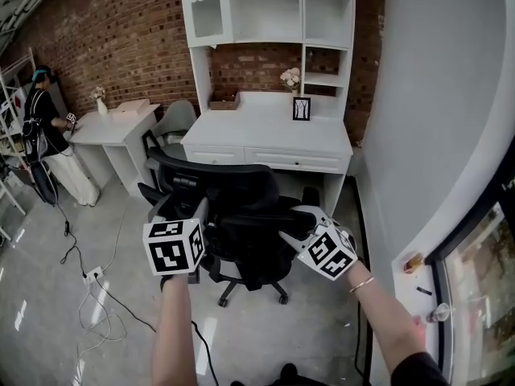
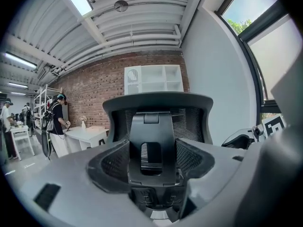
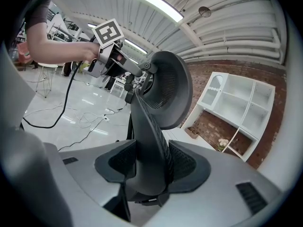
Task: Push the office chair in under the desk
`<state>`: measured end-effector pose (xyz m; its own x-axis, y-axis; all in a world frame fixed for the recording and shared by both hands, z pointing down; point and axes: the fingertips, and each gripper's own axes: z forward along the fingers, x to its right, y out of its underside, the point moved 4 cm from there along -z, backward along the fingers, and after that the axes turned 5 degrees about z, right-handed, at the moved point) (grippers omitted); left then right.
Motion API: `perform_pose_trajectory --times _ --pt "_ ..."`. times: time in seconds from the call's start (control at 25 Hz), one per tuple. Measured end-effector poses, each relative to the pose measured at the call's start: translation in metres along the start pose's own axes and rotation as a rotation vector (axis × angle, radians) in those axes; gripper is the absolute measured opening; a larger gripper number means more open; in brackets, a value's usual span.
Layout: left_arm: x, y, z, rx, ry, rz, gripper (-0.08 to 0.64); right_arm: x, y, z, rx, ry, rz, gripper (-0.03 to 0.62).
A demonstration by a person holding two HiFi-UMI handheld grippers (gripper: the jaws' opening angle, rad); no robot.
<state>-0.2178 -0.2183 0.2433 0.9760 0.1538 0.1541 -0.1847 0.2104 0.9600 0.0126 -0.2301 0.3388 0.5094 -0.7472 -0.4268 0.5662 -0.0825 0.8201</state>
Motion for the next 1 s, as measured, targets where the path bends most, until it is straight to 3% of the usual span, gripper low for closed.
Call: perform_pose_trajectory --times 0.24,0.68,0.84,1.0 --pt "0.01 -0.006 0.011 0.016 -0.026 -0.009 0.285 0.019 0.007 0.004 0.014 -0.05 -0.023 0.209" --pt "0.024 -0.005 0.006 0.017 -0.053 -0.01 0.285 0.026 0.016 0.0 -0.006 -0.054 0.0 0.213" --pt "0.025 -0.003 0.003 0.008 -0.053 -0.01 0.285 0.023 0.014 -0.002 -0.027 -0.008 0.017 0.221" --pt "0.028 0.002 -0.011 0.017 -0.051 -0.001 0.285 0.019 0.016 -0.009 -0.041 0.095 0.016 0.228"
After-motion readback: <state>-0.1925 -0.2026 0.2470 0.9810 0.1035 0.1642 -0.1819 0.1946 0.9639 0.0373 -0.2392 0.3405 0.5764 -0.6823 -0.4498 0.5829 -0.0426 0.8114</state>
